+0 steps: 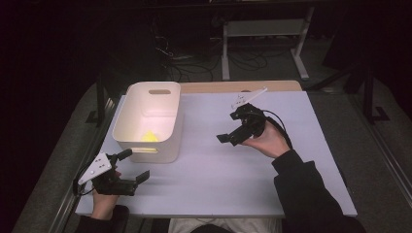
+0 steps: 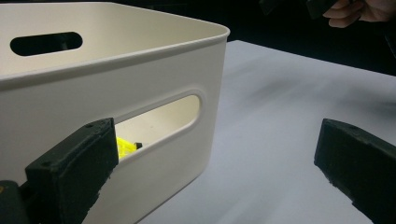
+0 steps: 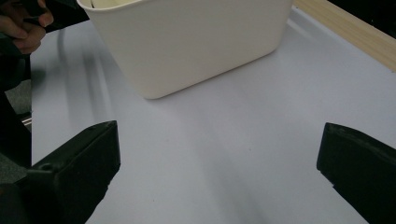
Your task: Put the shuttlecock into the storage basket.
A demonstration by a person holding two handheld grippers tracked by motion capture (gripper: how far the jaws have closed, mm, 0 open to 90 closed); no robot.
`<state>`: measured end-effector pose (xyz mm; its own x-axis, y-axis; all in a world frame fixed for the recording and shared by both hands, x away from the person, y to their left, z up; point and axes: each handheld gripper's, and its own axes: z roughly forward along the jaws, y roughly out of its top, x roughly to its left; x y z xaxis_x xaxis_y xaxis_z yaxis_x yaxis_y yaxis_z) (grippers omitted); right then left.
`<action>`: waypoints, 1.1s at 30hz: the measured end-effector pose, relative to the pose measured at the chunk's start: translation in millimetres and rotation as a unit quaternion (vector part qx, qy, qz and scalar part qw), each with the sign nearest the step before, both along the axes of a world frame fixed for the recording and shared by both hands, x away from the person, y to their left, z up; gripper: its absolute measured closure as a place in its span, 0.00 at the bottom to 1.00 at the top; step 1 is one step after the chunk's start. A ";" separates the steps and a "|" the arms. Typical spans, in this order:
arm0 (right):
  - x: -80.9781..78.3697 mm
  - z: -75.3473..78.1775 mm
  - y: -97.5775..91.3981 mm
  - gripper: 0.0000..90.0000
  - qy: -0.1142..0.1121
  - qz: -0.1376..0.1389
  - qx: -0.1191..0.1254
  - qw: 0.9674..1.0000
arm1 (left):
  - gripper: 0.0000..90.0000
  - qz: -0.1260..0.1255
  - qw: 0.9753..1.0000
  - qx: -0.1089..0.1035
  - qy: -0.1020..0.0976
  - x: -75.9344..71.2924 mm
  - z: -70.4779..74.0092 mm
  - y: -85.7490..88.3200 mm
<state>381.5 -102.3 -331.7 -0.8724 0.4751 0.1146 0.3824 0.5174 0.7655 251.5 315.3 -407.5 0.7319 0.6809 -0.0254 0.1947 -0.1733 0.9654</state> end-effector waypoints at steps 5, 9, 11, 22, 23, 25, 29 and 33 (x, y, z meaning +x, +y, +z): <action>-1.1 -1.4 -5.5 0.00 -0.003 -0.006 0.004 1.000 | 0.00 0.000 1.000 0.000 0.000 0.0 0.0 0.0; -2.6 -3.4 -11.5 0.00 -0.002 -0.009 0.007 1.000 | 0.00 0.000 1.000 0.000 0.000 0.0 -0.1 0.0; -3.4 -4.4 -13.4 0.00 -0.002 -0.010 0.006 1.000 | 0.00 0.000 1.000 0.000 0.000 0.0 -0.1 0.0; -8.7 -9.3 -22.9 0.00 0.001 -0.014 0.005 1.000 | 0.00 0.000 1.000 0.000 0.000 -0.1 -0.1 0.0; -9.2 -9.9 -24.0 0.00 0.000 -0.014 0.005 1.000 | 0.00 0.000 1.000 0.001 0.000 0.0 -0.1 -0.1; -10.3 -11.0 -26.6 0.00 0.001 -0.016 0.006 1.000 | 0.00 0.000 1.000 0.001 0.000 -0.1 -0.1 0.0; -12.2 -12.2 -32.9 0.00 0.000 -0.020 0.008 1.000 | 0.00 0.001 1.000 0.000 0.000 -0.2 0.0 0.0; -14.0 -14.6 -41.0 0.00 0.002 -0.026 0.011 1.000 | 0.00 0.001 1.000 0.000 0.000 -0.1 0.0 0.0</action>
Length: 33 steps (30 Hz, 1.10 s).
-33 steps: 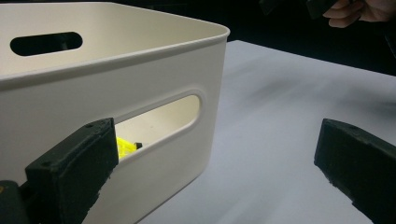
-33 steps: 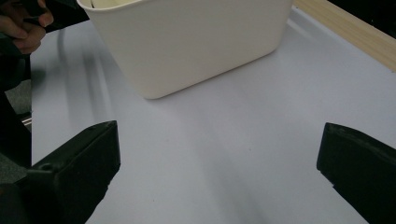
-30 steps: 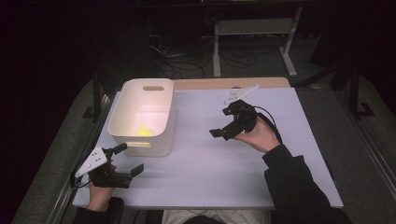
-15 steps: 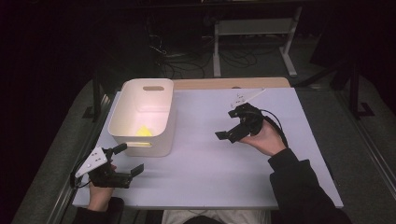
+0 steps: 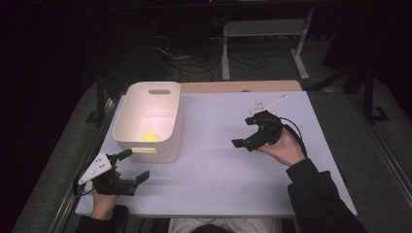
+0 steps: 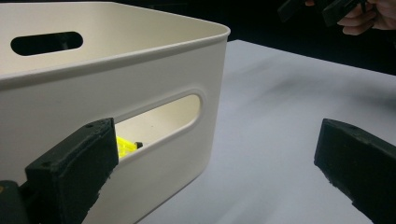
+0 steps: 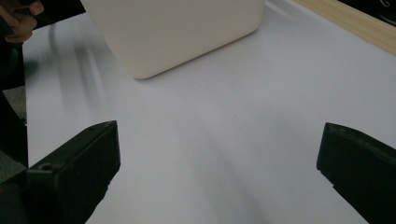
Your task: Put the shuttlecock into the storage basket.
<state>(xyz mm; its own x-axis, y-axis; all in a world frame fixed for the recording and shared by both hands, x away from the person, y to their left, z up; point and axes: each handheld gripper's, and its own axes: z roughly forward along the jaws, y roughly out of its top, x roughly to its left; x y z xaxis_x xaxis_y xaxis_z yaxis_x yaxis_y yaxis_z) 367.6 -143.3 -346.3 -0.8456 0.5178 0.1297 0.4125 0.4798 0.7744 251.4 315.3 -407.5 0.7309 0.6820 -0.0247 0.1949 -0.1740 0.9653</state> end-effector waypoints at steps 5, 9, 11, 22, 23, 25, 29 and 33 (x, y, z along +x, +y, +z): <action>-2.3 -5.5 -7.2 0.00 0.005 -0.007 0.000 1.000 | 0.00 0.000 1.000 0.000 0.000 0.0 0.0 0.0; -4.0 -8.5 -11.6 0.00 0.006 -0.009 -0.001 1.000 | 0.00 0.000 1.000 0.000 0.000 0.0 0.0 0.0; -5.4 -9.7 -13.8 0.00 0.006 -0.012 0.001 1.000 | 0.00 0.000 1.000 0.000 0.000 0.0 0.0 0.0; -11.8 -18.1 -27.2 0.00 0.008 -0.021 0.003 1.000 | 0.00 0.000 1.000 0.000 0.000 -0.1 0.0 0.1; -11.8 -18.1 -27.2 0.00 0.008 -0.021 0.003 1.000 | 0.00 0.000 1.000 0.000 0.000 -0.1 0.0 0.1; -13.9 -21.2 -31.5 0.00 0.010 -0.026 0.004 1.000 | 0.00 0.001 1.000 0.000 0.000 -0.1 0.0 0.1; -15.6 -24.9 -36.3 0.00 0.013 -0.030 0.004 0.999 | 0.00 0.001 1.000 0.000 0.000 -0.2 0.0 0.1; -17.7 -27.7 -40.4 0.00 0.015 -0.034 0.004 0.999 | 0.00 0.001 1.000 0.000 0.000 -0.3 0.0 0.2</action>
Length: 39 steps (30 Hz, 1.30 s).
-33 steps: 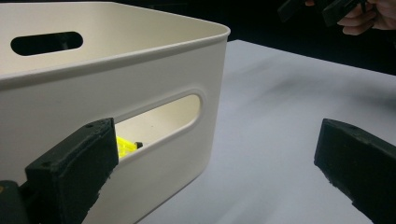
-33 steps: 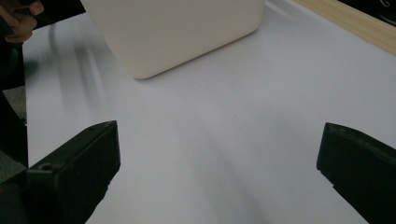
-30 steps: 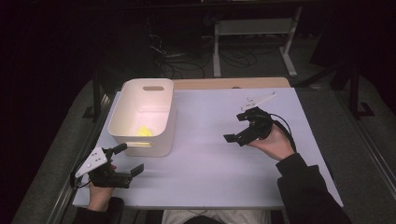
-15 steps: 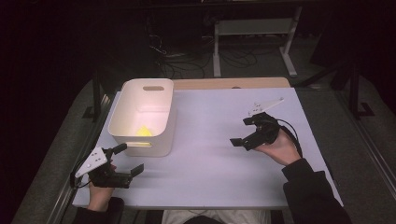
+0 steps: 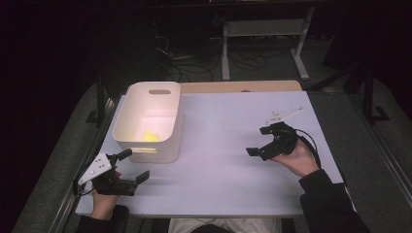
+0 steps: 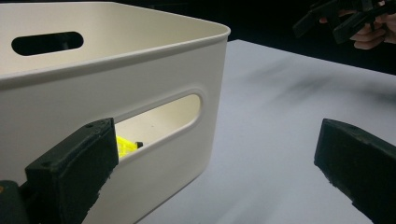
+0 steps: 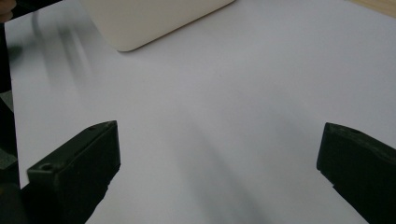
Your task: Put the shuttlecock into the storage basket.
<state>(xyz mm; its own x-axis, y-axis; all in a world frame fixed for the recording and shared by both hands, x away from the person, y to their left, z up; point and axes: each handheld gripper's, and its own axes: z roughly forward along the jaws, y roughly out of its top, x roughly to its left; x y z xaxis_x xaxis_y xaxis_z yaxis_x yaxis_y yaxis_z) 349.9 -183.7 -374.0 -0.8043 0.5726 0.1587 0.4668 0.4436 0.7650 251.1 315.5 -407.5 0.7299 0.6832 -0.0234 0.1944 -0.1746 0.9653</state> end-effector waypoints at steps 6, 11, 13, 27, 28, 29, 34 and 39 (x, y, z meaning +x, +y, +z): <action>-4.1 -3.5 -7.7 0.00 -0.003 -0.011 0.004 1.000 | 0.00 0.000 1.000 0.000 0.000 -0.1 0.0 0.1; -7.1 -6.6 -15.1 0.00 -0.001 -0.019 0.010 1.000 | 0.00 0.001 1.000 0.000 0.000 -0.2 0.0 0.1; -8.8 -8.1 -18.6 0.00 -0.002 -0.023 0.012 1.000 | 0.00 0.001 1.000 0.000 0.001 -0.3 0.0 0.0; -23.1 -22.2 -43.9 0.00 -0.004 -0.051 0.021 0.998 | 0.00 0.002 1.000 0.001 0.001 -0.4 0.0 0.2; -24.3 -22.9 -45.6 0.00 -0.005 -0.053 0.022 0.998 | 0.00 0.002 1.000 0.001 0.001 -0.3 -0.1 0.2; -25.6 -23.7 -47.2 0.00 -0.005 -0.056 0.023 0.998 | 0.00 0.002 1.000 0.000 0.001 -0.4 -0.1 0.2; -31.6 -28.6 -56.9 0.00 -0.009 -0.066 0.029 0.997 | 0.00 0.002 1.000 0.000 0.001 -0.5 -0.1 0.2; -37.9 -33.3 -63.8 0.00 -0.009 -0.076 0.030 0.997 | 0.00 0.003 1.000 0.001 0.001 -0.5 -0.1 0.2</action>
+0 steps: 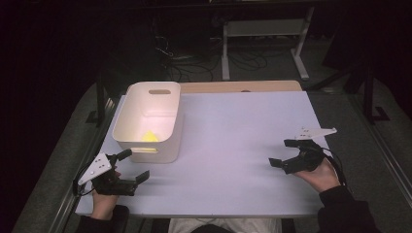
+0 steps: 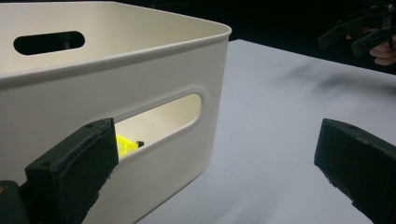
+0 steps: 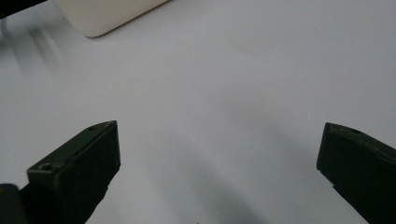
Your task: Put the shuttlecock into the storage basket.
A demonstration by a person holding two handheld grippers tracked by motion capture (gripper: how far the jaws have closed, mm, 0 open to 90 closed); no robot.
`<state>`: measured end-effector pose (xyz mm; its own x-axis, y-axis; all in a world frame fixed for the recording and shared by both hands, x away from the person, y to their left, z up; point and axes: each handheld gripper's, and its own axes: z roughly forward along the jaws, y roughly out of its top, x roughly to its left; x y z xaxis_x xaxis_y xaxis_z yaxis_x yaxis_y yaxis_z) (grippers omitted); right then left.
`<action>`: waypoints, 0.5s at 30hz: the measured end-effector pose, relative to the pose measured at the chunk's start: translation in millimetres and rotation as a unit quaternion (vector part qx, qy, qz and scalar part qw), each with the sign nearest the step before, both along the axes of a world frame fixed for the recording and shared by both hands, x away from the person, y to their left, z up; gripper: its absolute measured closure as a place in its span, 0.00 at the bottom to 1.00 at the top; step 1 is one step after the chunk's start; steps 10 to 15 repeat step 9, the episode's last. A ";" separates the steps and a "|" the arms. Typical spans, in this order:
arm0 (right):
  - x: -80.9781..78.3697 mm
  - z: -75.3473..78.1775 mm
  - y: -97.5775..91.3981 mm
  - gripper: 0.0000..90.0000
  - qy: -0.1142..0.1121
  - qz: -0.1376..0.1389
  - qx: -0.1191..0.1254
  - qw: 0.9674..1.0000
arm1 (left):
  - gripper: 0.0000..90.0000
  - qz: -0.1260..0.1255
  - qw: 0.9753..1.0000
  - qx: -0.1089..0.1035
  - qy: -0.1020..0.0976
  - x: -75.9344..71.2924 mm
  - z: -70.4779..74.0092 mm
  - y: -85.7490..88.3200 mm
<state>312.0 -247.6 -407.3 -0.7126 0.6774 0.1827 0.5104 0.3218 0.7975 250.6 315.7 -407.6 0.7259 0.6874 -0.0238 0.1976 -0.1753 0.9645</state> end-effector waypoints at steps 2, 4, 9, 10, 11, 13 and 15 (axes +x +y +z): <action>-2.3 -1.7 -2.0 0.00 0.000 -0.001 0.000 1.000 | 0.00 0.000 1.000 0.000 0.000 0.0 0.0 0.0; -5.8 -4.6 -4.8 0.00 -0.005 -0.003 0.002 1.000 | 0.00 0.000 1.000 0.000 0.000 -0.1 0.0 0.0; -12.0 -6.4 -6.2 0.00 -0.010 -0.003 0.007 1.000 | 0.00 0.000 1.000 -0.002 0.001 -0.3 -0.1 -0.1; -12.0 -6.4 -6.2 0.00 -0.010 -0.003 0.007 1.000 | 0.00 0.000 1.000 -0.002 0.001 -0.3 -0.1 -0.1; -12.0 -6.4 -6.2 0.00 -0.010 -0.003 0.007 1.000 | 0.00 0.000 1.000 -0.002 0.001 -0.3 -0.1 -0.1; -12.0 -6.4 -6.2 0.00 -0.010 -0.003 0.007 1.000 | 0.00 0.000 1.000 -0.002 0.001 -0.3 -0.1 -0.1; -12.0 -6.4 -6.2 0.00 -0.010 -0.003 0.007 1.000 | 0.00 0.000 1.000 -0.002 0.001 -0.3 -0.1 -0.1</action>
